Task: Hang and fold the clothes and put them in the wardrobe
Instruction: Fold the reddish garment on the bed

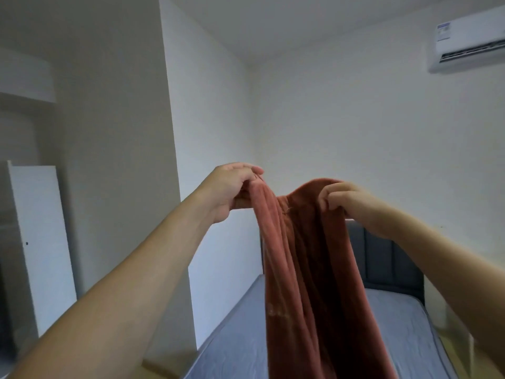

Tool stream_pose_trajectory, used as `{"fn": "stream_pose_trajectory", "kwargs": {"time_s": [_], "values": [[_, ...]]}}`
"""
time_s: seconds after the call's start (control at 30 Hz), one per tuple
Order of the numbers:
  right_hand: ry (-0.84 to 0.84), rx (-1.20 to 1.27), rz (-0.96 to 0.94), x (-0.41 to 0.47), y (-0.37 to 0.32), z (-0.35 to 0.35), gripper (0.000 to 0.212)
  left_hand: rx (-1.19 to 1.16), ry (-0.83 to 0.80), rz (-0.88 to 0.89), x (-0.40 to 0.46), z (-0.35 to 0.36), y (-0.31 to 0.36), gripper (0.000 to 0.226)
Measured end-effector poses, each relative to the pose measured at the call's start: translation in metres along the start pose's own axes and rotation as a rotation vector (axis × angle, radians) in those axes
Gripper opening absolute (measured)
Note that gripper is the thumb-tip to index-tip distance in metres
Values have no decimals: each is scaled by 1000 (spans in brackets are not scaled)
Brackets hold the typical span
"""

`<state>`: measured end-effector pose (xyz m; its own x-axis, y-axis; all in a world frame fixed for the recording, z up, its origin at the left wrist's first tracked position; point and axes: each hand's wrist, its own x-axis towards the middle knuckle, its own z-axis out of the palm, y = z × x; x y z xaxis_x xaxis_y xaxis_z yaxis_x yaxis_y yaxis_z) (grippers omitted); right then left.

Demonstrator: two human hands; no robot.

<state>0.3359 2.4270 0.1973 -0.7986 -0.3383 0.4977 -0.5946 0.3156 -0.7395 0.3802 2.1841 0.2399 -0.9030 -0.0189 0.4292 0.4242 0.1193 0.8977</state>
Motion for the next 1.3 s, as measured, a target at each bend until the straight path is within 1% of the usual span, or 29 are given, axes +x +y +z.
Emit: {"fn": "stream_pose_trajectory", "kwargs": {"time_s": [0.07, 0.1, 0.13, 0.2, 0.27, 0.3, 0.37, 0.4, 0.43, 0.5, 0.53, 0.6, 0.63, 0.67, 0.7, 0.73, 0.77, 0.8, 0.83, 0.93, 1.0, 1.03, 1.07, 1.1, 1.13, 1.2, 1.27, 1.3], "values": [[-31, -89, -12, -10, -2, -4, 11, -42, -23, -44, -4, 10, 5, 26], [-58, -111, 2, -15, -1, -6, 10, -64, -43, -69, -6, 13, 7, 25], [-84, -134, 19, -20, 0, -9, 14, -73, -60, -89, -8, 17, 9, 24], [-115, -207, 46, -26, 4, -12, 33, -55, -85, -105, -12, 23, 13, 25], [-110, -292, 47, -32, 5, -14, 55, -26, -131, -93, -16, 32, 15, 31], [-105, -328, 45, -35, 5, -13, 62, -5, -156, -78, -18, 37, 15, 35], [-88, -392, 34, -40, 4, -11, 67, 71, -186, -27, -19, 46, 14, 38], [-72, -422, 21, -42, 3, -10, 64, 125, -191, 6, -19, 49, 13, 36], [-54, -443, 0, -43, 3, -9, 57, 182, -196, 41, -19, 52, 12, 34], [-36, -453, -61, -42, 2, -8, 32, 309, -190, 132, -20, 56, 10, 32], [-38, -427, -78, -41, 1, -7, 21, 386, -173, 195, -21, 57, 8, 31], [-48, -310, -60, -41, -2, -8, 8, 537, -155, 301, -22, 54, 1, 32], [-51, -247, -52, -42, -3, -8, 9, 588, -169, 313, -21, 52, -5, 33], [-51, -195, -50, -43, -5, -9, 16, 611, -208, 280, -19, 49, -13, 35], [-50, -149, -46, -45, -6, -9, 26, 606, -270, 203, -18, 46, -22, 38], [-51, -109, -44, -47, -7, -10, 31, 591, -341, 114, -17, 43, -31, 42], [-58, -90, -47, -49, -8, -11, 31, 583, -396, 46, -16, 41, -40, 44], [-75, -95, -45, -51, -8, -13, 30, 588, -428, 20, -15, 39, -48, 43], [-89, -108, -36, -53, -6, -15, 29, 588, -439, 35, -13, 38, -55, 38], [-134, -138, 43, -62, -3, -23, 23, 493, -373, 198, -11, 41, -60, 21], [-183, -143, 109, -67, -4, -29, 16, 518, -349, 286, -10, 47, -53, 16], [-226, -144, 140, -69, -3, -31, 15, 596, -355, 337, -9, 51, -49, 14], [-266, -148, 160, -71, -1, -31, 23, 710, -357, 399, -8, 55, -45, 13], [-280, -164, 156, -71, 1, -32, 38, 832, -345, 466, -8, 60, -42, 12], [-264, -183, 137, -72, 3, -31, 47, 934, -327, 529, -9, 65, -38, 14], [-183, -171, 76, -72, 6, -28, 43, 1058, -322, 615, -11, 72, -34, 19], [-127, -118, 52, -72, 10, -27, 35, 1128, -347, 634, -12, 72, -33, 24], [-116, -111, 53, -72, 14, -26, 31, 1141, -360, 616, -14, 70, -34, 26]]}}
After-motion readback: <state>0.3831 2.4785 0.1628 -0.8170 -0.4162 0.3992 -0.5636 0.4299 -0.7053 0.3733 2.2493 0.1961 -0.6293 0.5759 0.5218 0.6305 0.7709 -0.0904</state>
